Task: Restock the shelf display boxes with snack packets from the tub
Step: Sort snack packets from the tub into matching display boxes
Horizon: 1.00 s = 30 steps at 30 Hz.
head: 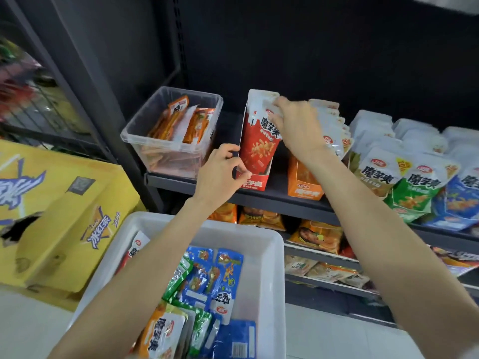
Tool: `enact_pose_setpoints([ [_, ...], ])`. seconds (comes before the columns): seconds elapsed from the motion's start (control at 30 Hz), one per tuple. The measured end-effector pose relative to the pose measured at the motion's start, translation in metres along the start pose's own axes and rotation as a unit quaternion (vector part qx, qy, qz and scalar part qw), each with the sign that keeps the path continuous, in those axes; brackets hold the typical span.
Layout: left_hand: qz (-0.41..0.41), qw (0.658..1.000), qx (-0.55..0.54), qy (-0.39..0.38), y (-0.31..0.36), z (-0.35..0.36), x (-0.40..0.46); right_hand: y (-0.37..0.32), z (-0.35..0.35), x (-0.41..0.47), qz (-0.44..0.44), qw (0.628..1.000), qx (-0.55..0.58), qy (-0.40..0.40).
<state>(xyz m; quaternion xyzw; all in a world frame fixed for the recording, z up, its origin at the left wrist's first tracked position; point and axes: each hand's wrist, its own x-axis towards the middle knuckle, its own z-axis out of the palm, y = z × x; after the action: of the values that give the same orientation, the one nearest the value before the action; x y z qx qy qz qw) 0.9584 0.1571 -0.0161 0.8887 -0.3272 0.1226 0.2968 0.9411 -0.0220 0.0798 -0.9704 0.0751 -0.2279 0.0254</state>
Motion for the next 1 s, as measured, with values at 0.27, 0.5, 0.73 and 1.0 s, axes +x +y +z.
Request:
enact_pose_setpoints([
  [0.27,-0.01,1.0,-0.019,0.01,-0.002,0.007,-0.002,0.005,0.033,-0.004,0.025,0.998,-0.025,0.054],
  [0.5,-0.007,0.998,-0.045,0.053,-0.001,0.0,-0.027,-0.011,0.016,-0.094,0.032,0.965,0.168,0.2],
  [0.73,0.0,0.996,-0.045,-0.074,-0.047,-0.036,-0.152,-0.073,0.05,-0.218,-0.019,0.95,0.285,-0.129],
  [1.0,0.005,0.952,0.075,-0.296,-0.1,-0.065,-0.243,-0.148,0.093,-0.256,-0.106,0.841,0.29,-0.445],
])
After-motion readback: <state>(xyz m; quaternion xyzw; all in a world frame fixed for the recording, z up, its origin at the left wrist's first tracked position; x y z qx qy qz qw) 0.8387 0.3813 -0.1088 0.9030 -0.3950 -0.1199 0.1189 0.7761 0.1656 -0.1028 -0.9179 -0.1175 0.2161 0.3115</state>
